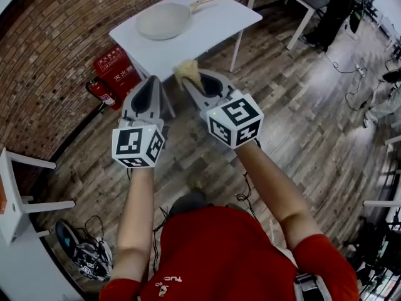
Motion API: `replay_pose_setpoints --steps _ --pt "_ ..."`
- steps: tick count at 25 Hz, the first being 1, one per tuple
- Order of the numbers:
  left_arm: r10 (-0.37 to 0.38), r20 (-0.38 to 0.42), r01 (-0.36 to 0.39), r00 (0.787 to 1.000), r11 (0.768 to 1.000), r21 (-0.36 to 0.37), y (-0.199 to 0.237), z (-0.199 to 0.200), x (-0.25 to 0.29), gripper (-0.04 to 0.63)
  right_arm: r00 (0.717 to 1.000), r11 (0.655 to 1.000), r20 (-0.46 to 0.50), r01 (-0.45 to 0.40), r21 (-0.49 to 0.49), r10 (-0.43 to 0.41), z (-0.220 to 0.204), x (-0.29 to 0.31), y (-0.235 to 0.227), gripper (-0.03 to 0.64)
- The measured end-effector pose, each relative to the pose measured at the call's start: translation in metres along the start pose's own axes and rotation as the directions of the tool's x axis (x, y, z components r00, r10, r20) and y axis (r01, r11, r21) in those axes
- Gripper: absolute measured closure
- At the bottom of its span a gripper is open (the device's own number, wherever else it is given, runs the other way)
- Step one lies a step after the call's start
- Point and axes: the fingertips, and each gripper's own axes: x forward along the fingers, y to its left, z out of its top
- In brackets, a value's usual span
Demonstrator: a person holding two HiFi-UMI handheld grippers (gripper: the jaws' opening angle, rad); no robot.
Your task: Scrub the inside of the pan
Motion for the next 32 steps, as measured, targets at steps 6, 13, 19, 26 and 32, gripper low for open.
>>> replay_pose_setpoints --steps 6,13,19,26,32 --pt "-0.029 0.003 0.029 1.0 1.0 0.003 0.042 -0.004 0.051 0.581 1.0 1.0 -0.01 0.024 0.002 -0.024 -0.002 0.057 -0.033 0.531" --pt "-0.048 -0.003 0.048 0.999 0.999 -0.012 0.074 -0.013 0.093 0.581 0.999 0.999 -0.022 0.049 0.004 -0.049 -0.004 0.097 -0.064 0.531" --pt "-0.05 -0.011 0.05 0.999 0.998 -0.027 0.092 -0.019 0.117 0.581 0.998 0.998 -0.028 0.06 0.013 -0.06 -0.005 0.121 -0.083 0.53" --pt "-0.025 -0.019 0.024 1.0 1.0 -0.018 0.112 -0.029 0.152 0.581 0.999 0.999 -0.033 0.035 0.008 -0.035 -0.008 0.156 -0.11 0.53" --pt "0.015 -0.029 -0.015 0.999 1.0 -0.016 0.134 -0.043 0.194 0.581 0.999 1.0 -0.04 -0.003 0.003 0.003 -0.015 0.193 -0.144 0.53"
